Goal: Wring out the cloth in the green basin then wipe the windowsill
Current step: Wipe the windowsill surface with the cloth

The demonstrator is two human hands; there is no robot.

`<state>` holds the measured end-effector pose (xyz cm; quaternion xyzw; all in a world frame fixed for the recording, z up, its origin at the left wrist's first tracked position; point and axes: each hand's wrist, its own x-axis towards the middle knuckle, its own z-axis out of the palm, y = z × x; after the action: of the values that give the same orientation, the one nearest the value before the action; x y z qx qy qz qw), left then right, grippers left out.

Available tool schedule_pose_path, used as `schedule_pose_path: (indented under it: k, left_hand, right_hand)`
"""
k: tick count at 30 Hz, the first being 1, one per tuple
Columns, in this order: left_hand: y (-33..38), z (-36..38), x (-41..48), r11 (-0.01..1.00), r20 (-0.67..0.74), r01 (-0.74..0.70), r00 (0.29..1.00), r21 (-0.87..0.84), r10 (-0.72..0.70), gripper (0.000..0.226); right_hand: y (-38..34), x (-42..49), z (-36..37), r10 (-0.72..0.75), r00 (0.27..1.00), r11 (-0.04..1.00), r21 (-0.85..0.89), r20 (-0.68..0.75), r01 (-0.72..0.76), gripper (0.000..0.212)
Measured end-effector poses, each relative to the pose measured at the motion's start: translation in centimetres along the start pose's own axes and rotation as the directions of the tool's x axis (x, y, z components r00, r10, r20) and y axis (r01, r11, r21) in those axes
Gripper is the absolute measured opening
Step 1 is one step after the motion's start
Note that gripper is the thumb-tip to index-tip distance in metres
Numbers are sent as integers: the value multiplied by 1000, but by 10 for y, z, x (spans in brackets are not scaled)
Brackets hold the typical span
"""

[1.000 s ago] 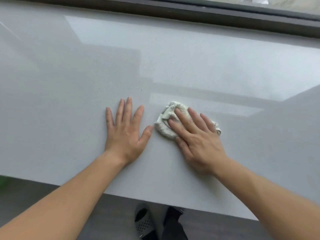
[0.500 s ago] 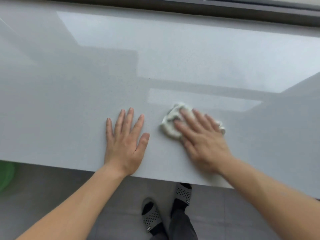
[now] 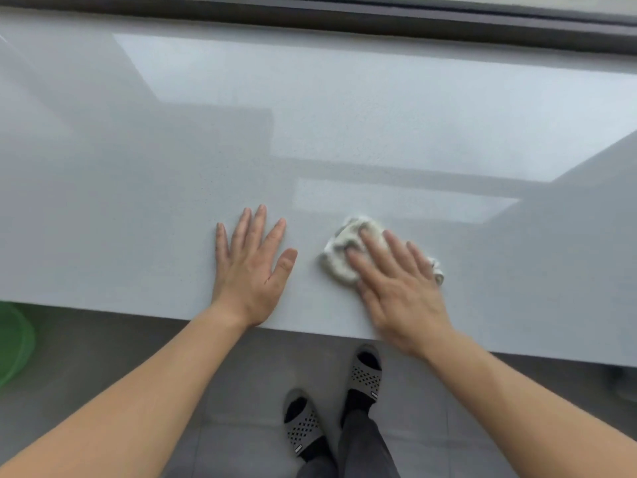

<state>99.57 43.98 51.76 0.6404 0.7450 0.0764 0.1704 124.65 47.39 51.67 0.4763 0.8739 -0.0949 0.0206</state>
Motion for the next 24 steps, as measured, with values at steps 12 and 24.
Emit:
schedule_pose_path:
  k: [12, 24]
  left_hand:
    - [76, 15, 10, 973, -158, -58, 987, -224, 22, 59]
    - [127, 44, 37, 990, -72, 126, 990, 67, -121, 64]
  right_hand:
    - [72, -59, -6, 13, 1000, 999, -33, 7, -13, 53]
    - [119, -39, -17, -7, 1000, 1000, 27, -2, 7, 52]
